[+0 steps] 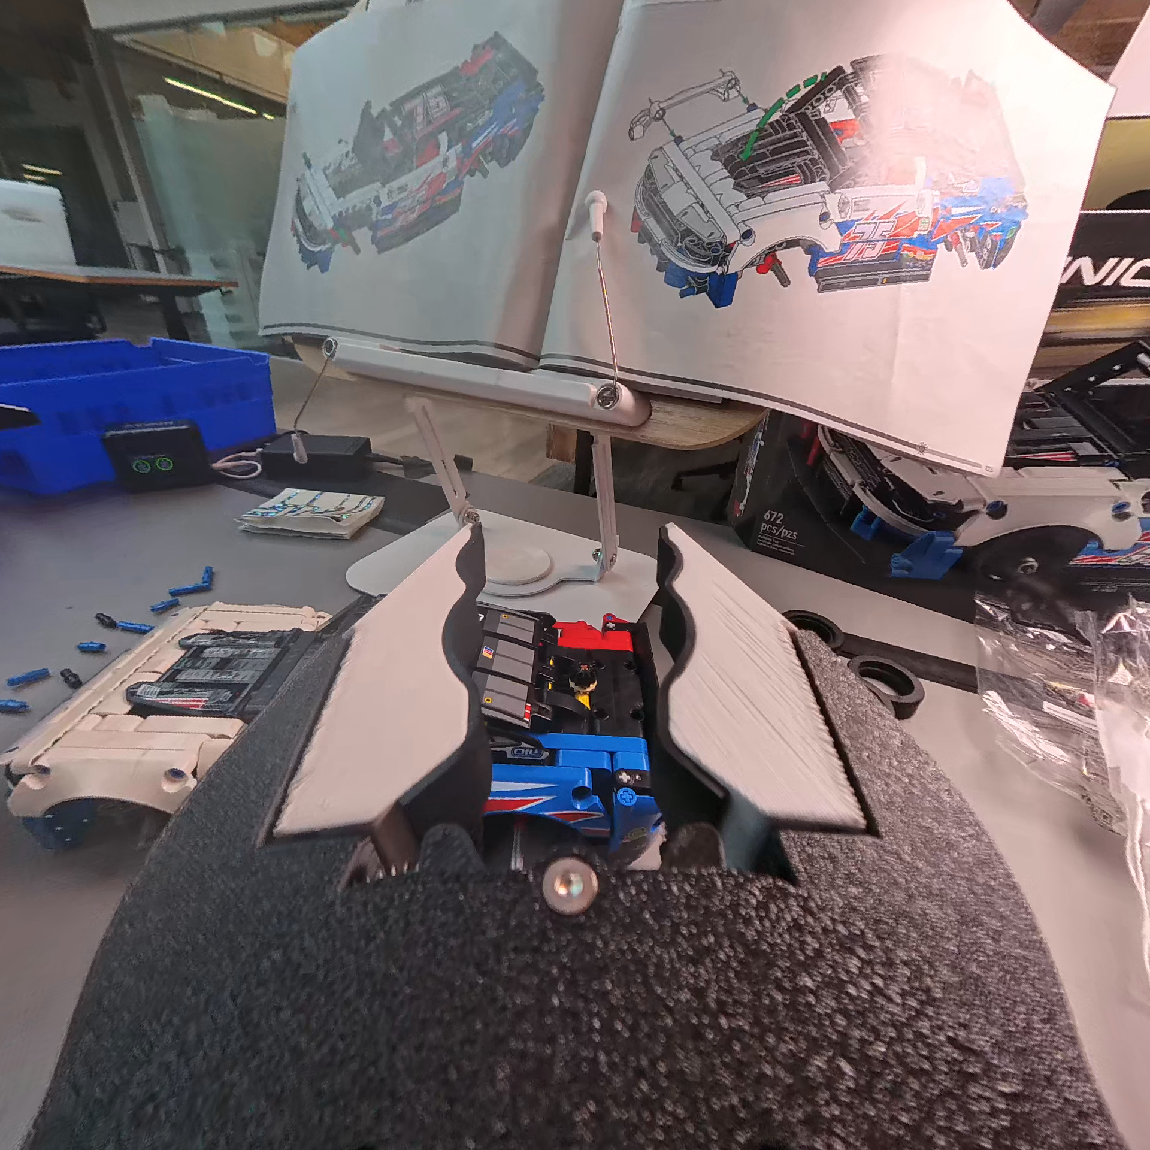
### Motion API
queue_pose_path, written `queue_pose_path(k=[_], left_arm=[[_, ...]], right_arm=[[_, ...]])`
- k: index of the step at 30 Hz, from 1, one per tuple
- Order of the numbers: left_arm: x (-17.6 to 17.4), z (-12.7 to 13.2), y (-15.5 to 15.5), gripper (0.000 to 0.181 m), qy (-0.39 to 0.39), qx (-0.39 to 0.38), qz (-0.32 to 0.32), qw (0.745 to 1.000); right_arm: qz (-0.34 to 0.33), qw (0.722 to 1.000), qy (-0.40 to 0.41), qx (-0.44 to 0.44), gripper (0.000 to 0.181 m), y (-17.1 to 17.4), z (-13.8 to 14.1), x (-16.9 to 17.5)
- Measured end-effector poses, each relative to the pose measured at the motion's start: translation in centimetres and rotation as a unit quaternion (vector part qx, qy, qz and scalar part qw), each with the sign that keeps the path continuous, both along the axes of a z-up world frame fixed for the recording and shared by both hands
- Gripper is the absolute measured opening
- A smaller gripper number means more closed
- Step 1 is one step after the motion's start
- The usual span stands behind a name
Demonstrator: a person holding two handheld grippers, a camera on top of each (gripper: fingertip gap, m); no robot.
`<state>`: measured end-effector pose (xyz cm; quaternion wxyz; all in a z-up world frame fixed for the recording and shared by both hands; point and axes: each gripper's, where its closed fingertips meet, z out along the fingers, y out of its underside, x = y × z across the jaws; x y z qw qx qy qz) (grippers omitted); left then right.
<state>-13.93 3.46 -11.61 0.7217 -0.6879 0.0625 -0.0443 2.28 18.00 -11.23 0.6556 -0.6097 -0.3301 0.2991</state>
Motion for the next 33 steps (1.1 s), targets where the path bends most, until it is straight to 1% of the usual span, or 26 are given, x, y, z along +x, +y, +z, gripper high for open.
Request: queue_pose_path(k=[6,11,15,20,22,24,27,29,31,33], left_arm=[[0.0,-0.1,-0.1,0.077,-0.001,-0.001,0.000,1.000],[-0.1,0.5,-0.4,0.079,-0.012,0.004,-0.004,1.000],[0.0,0.6,-0.4,0.079,-0.019,0.005,-0.010,1.000],[0.1,0.8,-0.5,0.078,-0.011,0.009,-0.010,1.000],[0.0,0.8,-0.5,0.077,-0.013,0.009,-0.008,1.000],[0.0,0.6,-0.4,0.077,-0.018,0.006,-0.009,1.000],[0.2,0.1,-0.2,0.076,-0.020,-0.002,-0.010,1.000],[0.0,0.0,-0.1,0.076,-0.012,-0.004,-0.005,1.000],[-0.1,-0.1,-0.1,0.075,-0.008,-0.005,-0.003,1.000],[-0.3,0.0,-0.2,0.074,-0.007,-0.004,0.000,1.000]], right_arm=[[-0.007,1.000,0.014,-0.005,0.054,0.4,0.3,0.7],[-0.008,1.000,0.017,0.001,0.052,0.2,0.6,0.7],[-0.006,1.000,0.014,0.003,0.048,0.0,0.4,0.4],[-0.001,1.000,0.007,-0.004,0.047,-0.2,-0.3,-0.1],[0.000,1.000,0.007,0.004,0.046,0.0,0.0,-0.7],[-0.012,1.000,0.011,0.026,0.039,1.0,1.8,-1.4],[-0.018,0.998,0.027,0.057,0.014,3.0,5.9,-3.1],[-0.023,0.996,0.041,0.072,0.007,4.5,9.0,-4.5],[-0.027,0.995,0.043,0.090,0.005,5.9,11.8,-6.1],[-0.027,0.994,0.046,0.096,0.003,7.3,14.0,-7.6]])
